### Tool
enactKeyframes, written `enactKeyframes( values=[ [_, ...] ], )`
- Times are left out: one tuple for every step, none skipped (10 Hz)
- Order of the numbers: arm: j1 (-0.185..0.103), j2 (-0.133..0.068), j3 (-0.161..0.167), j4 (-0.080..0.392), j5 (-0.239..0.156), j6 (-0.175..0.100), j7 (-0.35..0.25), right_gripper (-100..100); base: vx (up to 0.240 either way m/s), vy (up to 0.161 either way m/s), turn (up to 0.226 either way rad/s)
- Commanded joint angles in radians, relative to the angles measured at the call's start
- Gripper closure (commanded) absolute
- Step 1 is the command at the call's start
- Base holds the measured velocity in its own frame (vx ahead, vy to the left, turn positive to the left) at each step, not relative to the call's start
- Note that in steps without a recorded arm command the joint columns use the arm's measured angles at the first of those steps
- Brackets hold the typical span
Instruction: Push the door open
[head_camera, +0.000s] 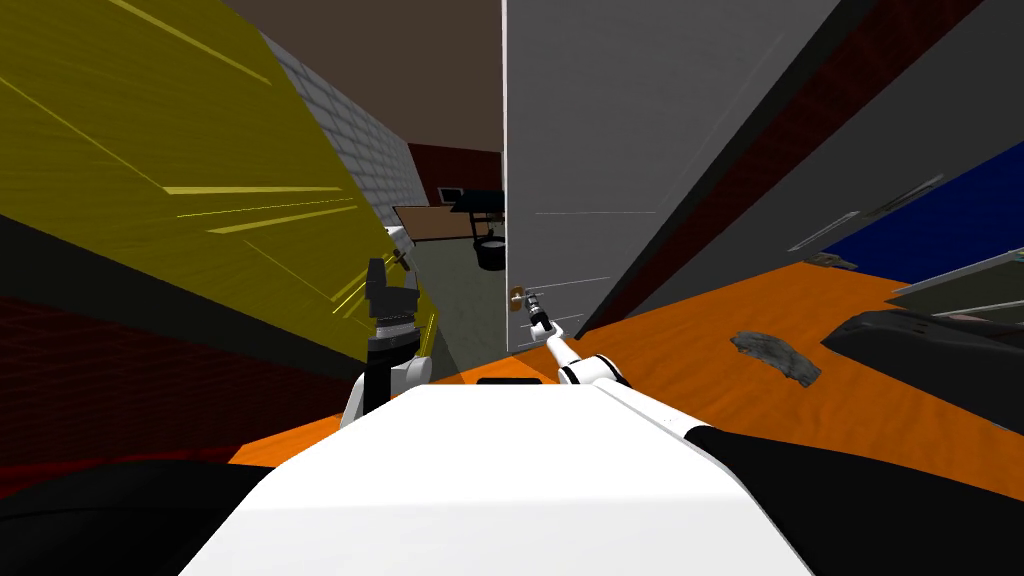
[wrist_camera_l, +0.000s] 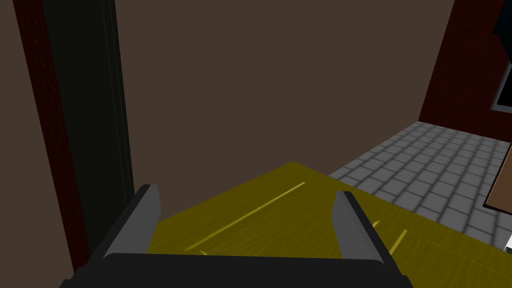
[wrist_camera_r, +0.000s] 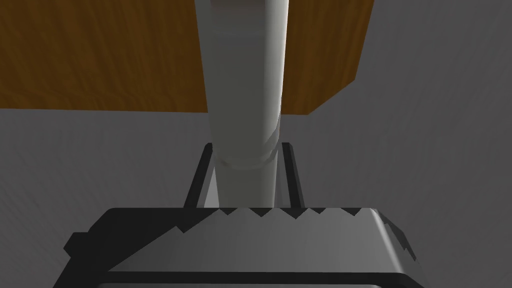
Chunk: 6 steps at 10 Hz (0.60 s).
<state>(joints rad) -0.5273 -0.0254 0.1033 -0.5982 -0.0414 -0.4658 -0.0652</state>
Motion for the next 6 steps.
enactKeyframes(
  values=[
    [0.003, -0.023, -0.018, -0.021, -0.005, 0.002, 0.004, 100, 0.155, 0.103, -0.031],
    [0.003, -0.023, -0.018, -0.021, -0.005, 0.002, 0.004, 100, 0.121, 0.082, -0.029],
    [0.003, -0.023, -0.018, -0.021, -0.005, 0.002, 0.004, 100, 0.052, 0.030, 0.010],
    [0.004, -0.033, -0.036, -0.020, -0.010, 0.001, 0.011, 100, 0.098, 0.078, -0.036],
    [0.004, -0.033, -0.036, -0.007, -0.010, 0.001, 0.011, 100, 0.108, 0.089, -0.051],
    [0.004, -0.033, -0.036, -0.020, -0.010, 0.001, 0.011, 100, 0.045, 0.042, -0.030]
  ],
)
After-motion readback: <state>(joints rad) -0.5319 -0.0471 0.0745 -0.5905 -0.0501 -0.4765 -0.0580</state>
